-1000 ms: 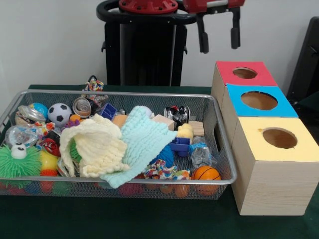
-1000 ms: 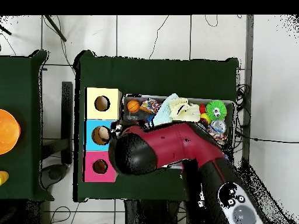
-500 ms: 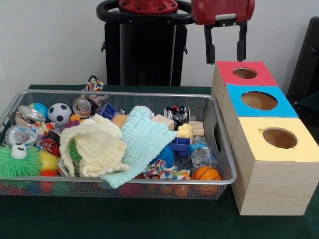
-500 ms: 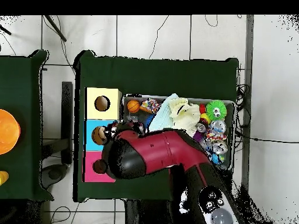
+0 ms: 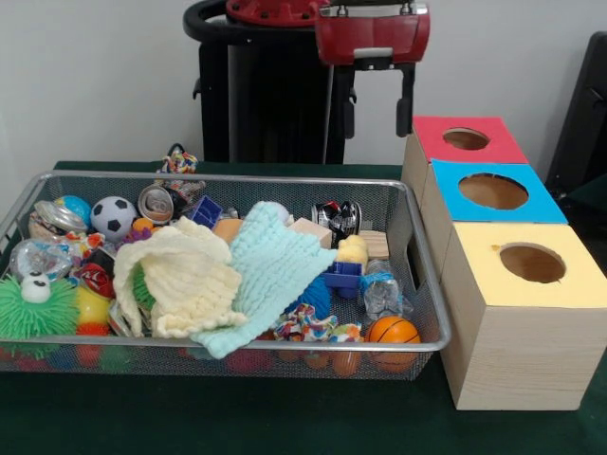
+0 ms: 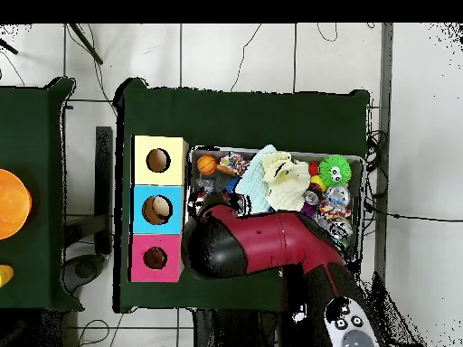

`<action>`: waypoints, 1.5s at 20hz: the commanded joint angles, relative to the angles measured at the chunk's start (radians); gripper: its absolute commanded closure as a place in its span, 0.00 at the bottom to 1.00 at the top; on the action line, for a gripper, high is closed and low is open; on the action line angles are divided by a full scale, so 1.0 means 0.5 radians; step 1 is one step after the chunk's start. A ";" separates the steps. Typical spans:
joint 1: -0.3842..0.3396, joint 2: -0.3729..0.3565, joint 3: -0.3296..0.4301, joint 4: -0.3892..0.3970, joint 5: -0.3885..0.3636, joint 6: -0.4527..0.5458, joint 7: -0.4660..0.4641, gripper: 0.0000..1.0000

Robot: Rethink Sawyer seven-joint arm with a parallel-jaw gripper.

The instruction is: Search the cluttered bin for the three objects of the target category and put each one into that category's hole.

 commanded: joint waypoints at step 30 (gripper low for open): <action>0.414 0.561 -0.663 -0.155 0.021 -0.853 0.264 0.00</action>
